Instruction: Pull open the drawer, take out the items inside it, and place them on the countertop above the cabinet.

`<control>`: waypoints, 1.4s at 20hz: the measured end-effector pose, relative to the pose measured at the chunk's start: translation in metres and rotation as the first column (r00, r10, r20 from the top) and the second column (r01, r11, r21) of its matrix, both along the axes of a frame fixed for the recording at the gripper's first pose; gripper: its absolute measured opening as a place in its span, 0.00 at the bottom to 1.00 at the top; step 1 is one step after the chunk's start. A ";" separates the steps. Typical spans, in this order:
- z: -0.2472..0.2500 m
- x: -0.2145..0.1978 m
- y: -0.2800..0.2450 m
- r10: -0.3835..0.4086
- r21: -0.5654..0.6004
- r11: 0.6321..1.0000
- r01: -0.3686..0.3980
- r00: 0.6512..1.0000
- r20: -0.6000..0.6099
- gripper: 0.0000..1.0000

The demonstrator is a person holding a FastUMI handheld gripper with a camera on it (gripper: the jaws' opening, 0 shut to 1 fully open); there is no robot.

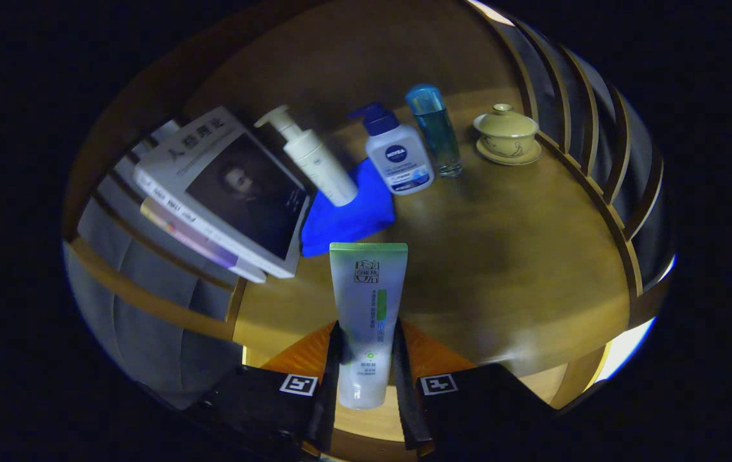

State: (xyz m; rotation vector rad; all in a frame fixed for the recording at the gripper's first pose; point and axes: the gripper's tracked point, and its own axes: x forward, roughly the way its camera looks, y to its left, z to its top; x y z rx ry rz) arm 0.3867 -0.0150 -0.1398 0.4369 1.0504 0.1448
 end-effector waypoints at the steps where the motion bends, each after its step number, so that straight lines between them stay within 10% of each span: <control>1: -0.003 0.007 0.000 -0.007 -0.005 1.000 0.007 1.000 -0.011 0.44; 10: -0.030 0.028 0.010 -0.012 -0.003 1.000 0.012 0.995 -0.094 0.48; 14: -0.023 0.027 0.013 -0.015 -0.011 1.000 0.014 0.997 -0.072 0.64; 18: -0.004 0.015 0.009 0.000 -0.080 0.997 0.001 1.000 0.016 0.98; 28: 0.075 -0.066 0.028 0.172 -0.304 0.951 -0.049 0.903 0.394 0.98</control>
